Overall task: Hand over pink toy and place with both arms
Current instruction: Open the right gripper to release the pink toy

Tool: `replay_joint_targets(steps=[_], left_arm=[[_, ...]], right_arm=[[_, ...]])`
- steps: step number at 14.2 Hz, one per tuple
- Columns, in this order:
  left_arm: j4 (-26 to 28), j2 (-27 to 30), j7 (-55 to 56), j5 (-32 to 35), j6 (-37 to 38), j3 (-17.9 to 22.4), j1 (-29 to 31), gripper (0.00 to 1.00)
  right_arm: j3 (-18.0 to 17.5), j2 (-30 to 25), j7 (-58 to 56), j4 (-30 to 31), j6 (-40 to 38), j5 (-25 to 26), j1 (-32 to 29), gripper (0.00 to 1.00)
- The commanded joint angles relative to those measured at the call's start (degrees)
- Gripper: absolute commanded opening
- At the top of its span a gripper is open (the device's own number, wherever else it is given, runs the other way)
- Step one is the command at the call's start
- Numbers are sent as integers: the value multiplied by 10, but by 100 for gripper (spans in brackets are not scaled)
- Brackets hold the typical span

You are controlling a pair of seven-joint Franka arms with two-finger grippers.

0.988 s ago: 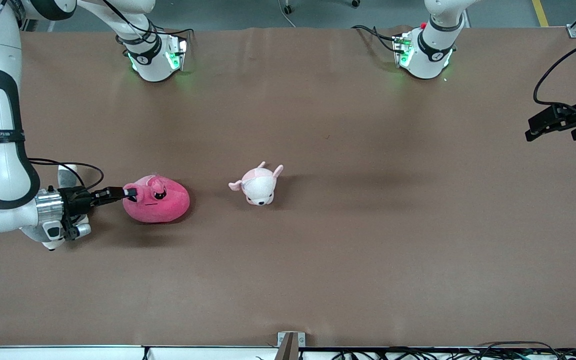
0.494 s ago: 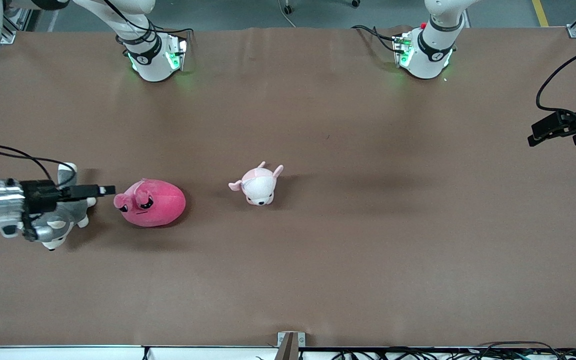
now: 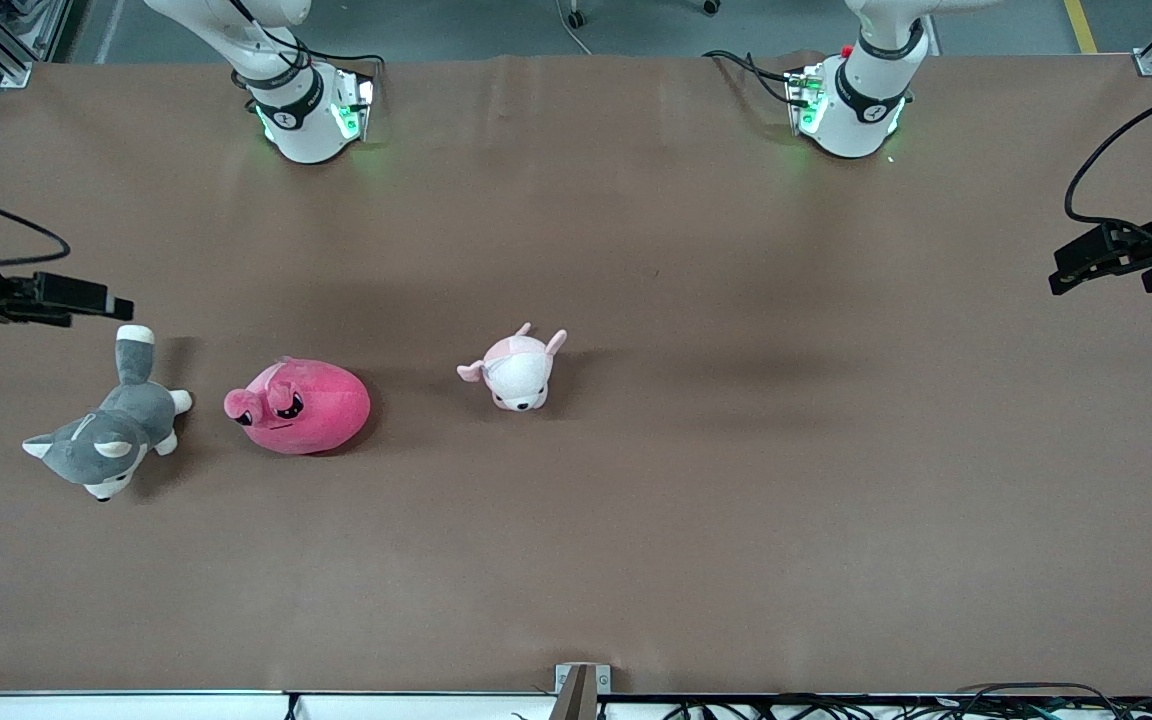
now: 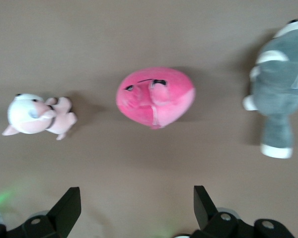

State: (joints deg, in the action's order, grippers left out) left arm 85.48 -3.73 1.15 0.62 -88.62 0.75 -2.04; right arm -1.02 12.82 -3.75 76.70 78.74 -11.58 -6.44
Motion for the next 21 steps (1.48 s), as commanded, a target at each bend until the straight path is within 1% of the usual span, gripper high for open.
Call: replay_joint_targets(steps=[1, 2, 3, 5, 6, 10, 11, 13, 14, 15, 16, 17, 18, 19, 21], left_arm=[[-10, -1, -3, -7, 3, 50, -48, 100], [-10, 0, -2, -6, 3, 51, -49, 100], [-10, 2, -2, -7, 3, 48, -46, 100], [-10, 2, -3, -8, 3, 47, -42, 100], [-10, 2, -4, -8, 3, 47, -41, 100], [-10, 2, -4, -8, 3, 47, -43, 100], [-10, 2, -4, -8, 3, 46, -41, 100], [-10, 3, -4, -8, 2, 45, -40, 100], [-10, 3, -4, -8, 2, 45, -40, 100], [-10, 3, -4, -8, 2, 44, -40, 100], [-9, 3, -4, -7, 2, 44, -38, 100], [-10, 2, -4, -8, 1, 39, -28, 100], [-10, 2, -4, -9, 1, 30, -21, 100], [-10, 2, -5, -9, 1, 20, -9, 100], [-10, 2, -5, -9, 1, -20, 30, 100]], right_arm=[[1, -11, 6, -27, 11, 50, 10, 100], [1, -5, 6, -50, 12, 62, 8, 100], [1, -2, 7, -55, 12, 76, 9, 100], [-1, -2, 13, -54, 47, 130, 26, 100], [1, -4, 15, -51, 62, 138, 32, 100], [3, -17, 24, -31, 69, 129, 28, 100], [3, -28, 25, -11, 80, 128, 28, 100], [5, -80, 24, 75, 142, 117, 28, 100], [10, -95, 23, 95, 153, 117, 31, 100], [15, -97, 23, 98, 153, 117, 34, 100], [26, -100, 22, 98, 152, 117, 48, 100], [43, -102, 20, 97, 152, 117, 65, 100], [51, -105, 19, 98, 150, 118, 75, 100], [52, -105, 17, 98, 148, 117, 73, 100], [52, -109, 15, 101, 146, 118, 73, 100]])
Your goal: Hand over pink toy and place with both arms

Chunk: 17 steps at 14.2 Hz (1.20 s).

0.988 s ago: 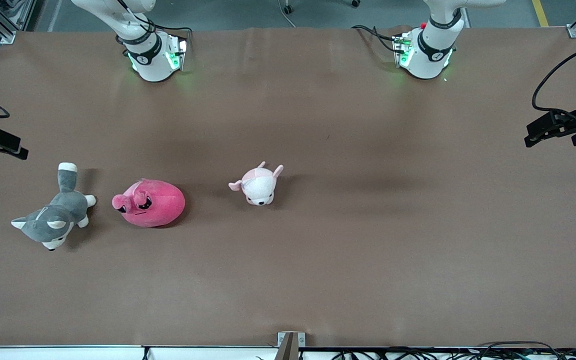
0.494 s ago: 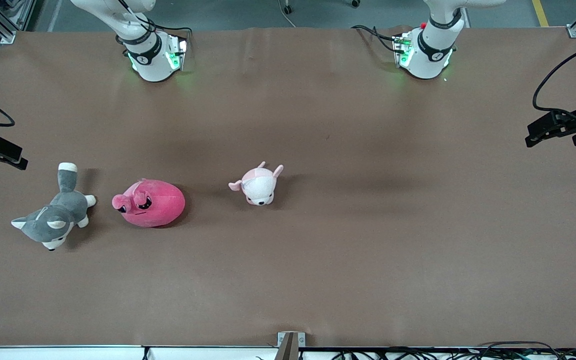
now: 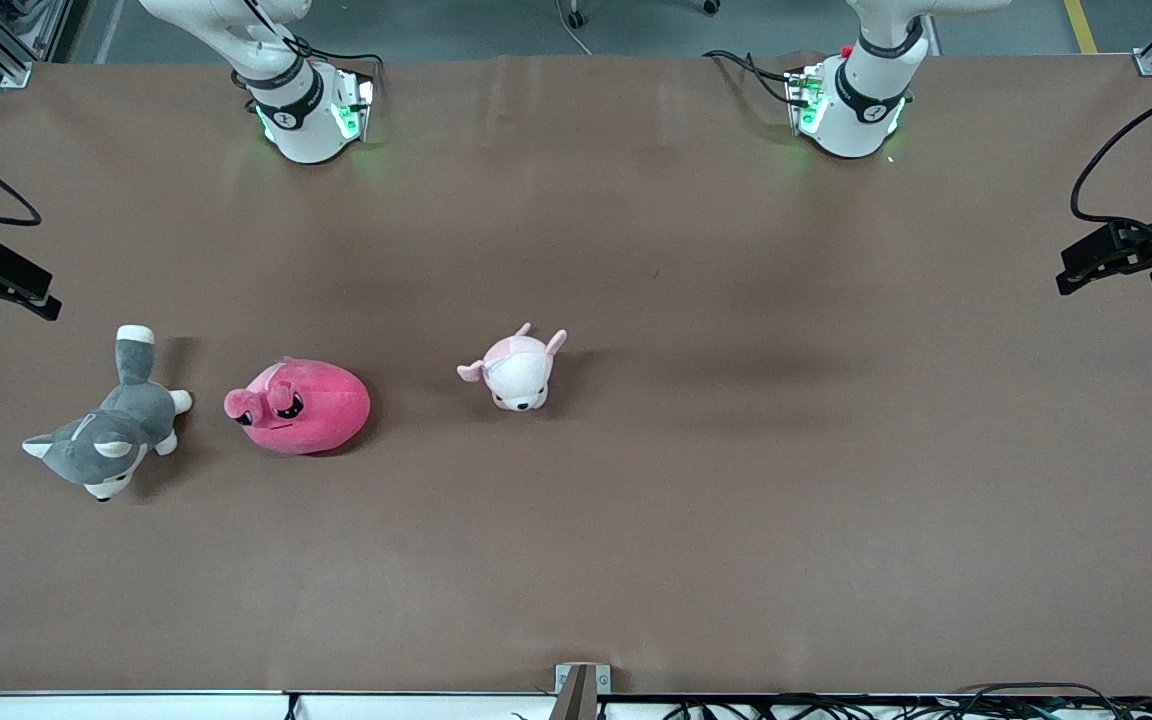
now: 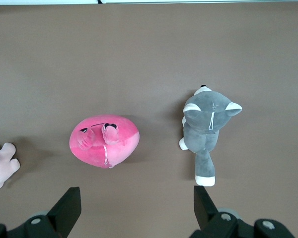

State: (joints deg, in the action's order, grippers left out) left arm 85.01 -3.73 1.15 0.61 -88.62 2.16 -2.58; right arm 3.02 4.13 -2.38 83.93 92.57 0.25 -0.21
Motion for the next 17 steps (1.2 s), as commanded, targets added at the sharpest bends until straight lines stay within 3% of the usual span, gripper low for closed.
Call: replay_joint_targets(steps=[1, 5, 9, 13, 17], left_arm=[[-5, 2, -5, -9, 1, -50, 50, 100], [-5, 1, -5, -10, 1, -54, 47, 100], [-5, 2, -4, -10, 1, -51, 41, 100], [-5, 3, 2, -10, 1, -9, -8, 100], [-5, 7, 1, -12, 2, -11, -1, 100]], right_arm=[[11, -32, 1, 46, 11, 0, 11, 100], [11, -84, 5, 122, 37, 0, 11, 100], [11, -84, 6, 122, 35, 1, 11, 100], [11, -82, 4, 121, 36, 12, 11, 100], [11, -82, 4, 121, 36, 12, 11, 100]])
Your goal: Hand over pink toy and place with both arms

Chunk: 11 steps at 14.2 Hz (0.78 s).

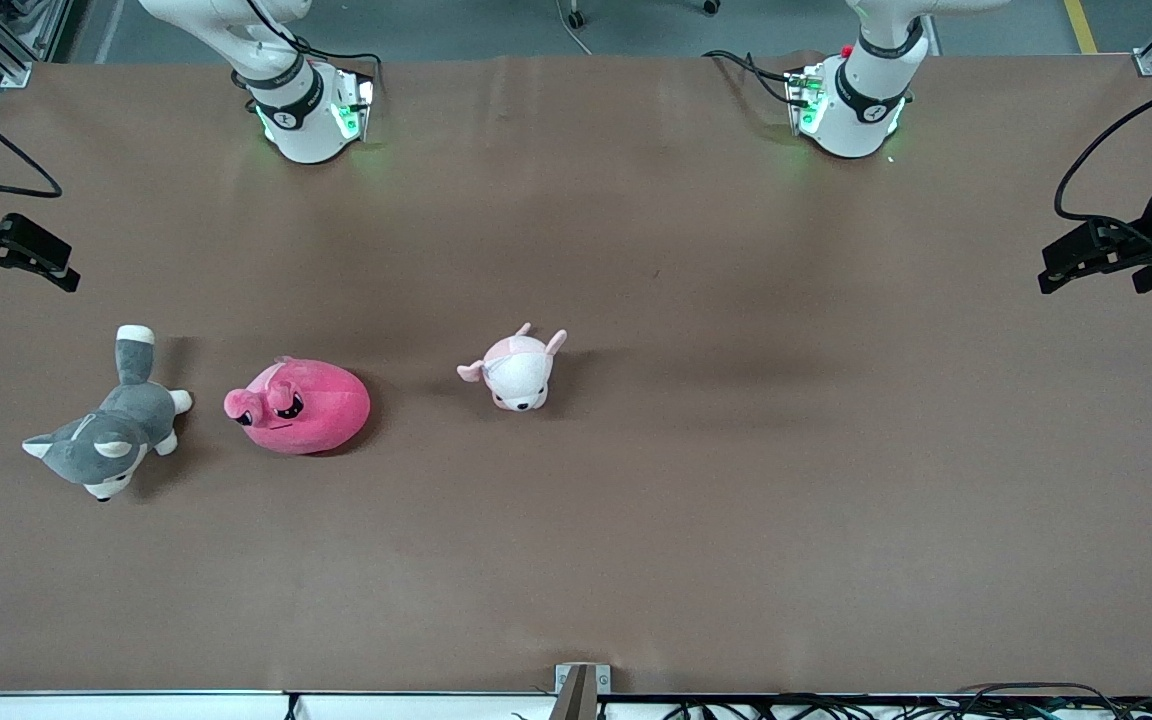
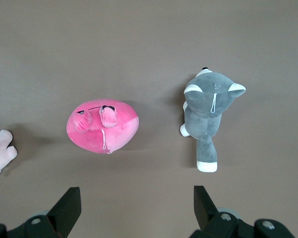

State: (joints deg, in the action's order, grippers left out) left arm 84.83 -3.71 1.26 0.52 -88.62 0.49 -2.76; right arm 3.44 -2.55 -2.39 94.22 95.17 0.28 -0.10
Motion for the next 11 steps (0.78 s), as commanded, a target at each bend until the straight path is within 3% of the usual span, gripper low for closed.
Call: replay_joint_targets(steps=[1, 11], left_arm=[[-4, 7, -3, -11, 2, 4, 2, 100], [-4, 18, -55, -32, -3, 7, 14, 100]], right_arm=[[7, -15, 5, 18, 12, 11, 10, 100], [7, -22, 5, 18, 7, 11, 10, 100]])
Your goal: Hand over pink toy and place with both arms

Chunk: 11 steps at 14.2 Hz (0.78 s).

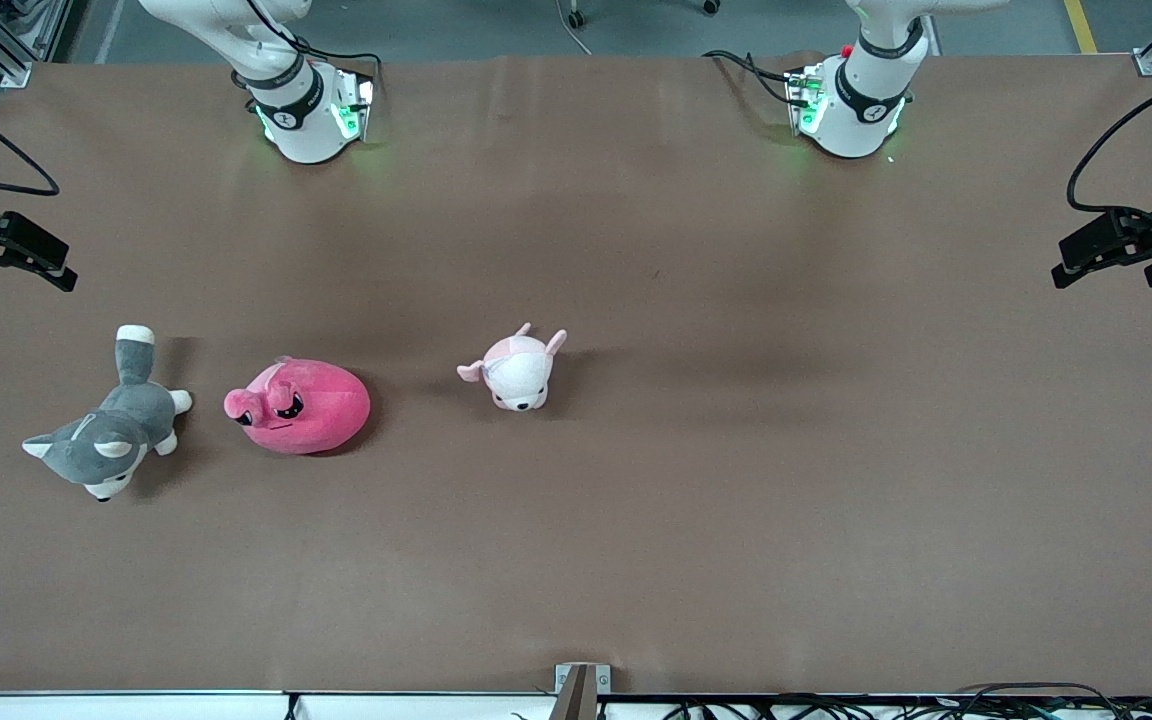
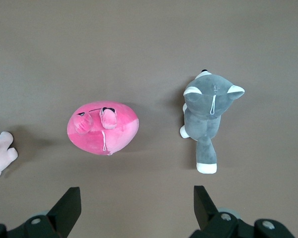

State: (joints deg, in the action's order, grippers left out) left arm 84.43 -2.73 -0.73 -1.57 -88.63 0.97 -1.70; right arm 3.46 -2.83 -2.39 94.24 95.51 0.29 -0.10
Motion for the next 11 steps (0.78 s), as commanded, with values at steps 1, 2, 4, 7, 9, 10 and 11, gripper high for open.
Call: replay_joint_targets(steps=[1, 2, 4, 7, 9, 10, 11], left_arm=[[0, 8, -44, -11, -7, 2, 3, 100], [0, 8, -45, -11, -8, 2, 3, 100], [1, 9, -45, -8, -8, 2, 2, 100], [0, 10, -44, -8, -15, 3, 2, 100], [1, 10, -34, -8, -20, 3, 2, 100], [1, 9, -33, -7, -20, 3, 2, 100], [1, 8, -30, -5, -20, 3, 2, 100]], right_arm=[[7, -18, 5, 18, 4, 12, 10, 100], [7, -18, 5, 18, 2, 11, 10, 100], [7, -18, 5, 18, 2, 11, 10, 100], [7, -18, 5, 18, 3, 11, 10, 100], [7, -18, 5, 18, 3, 12, 10, 100], [7, -18, 5, 18, 3, 11, 10, 100], [7, -18, 5, 18, 3, 11, 10, 100]])
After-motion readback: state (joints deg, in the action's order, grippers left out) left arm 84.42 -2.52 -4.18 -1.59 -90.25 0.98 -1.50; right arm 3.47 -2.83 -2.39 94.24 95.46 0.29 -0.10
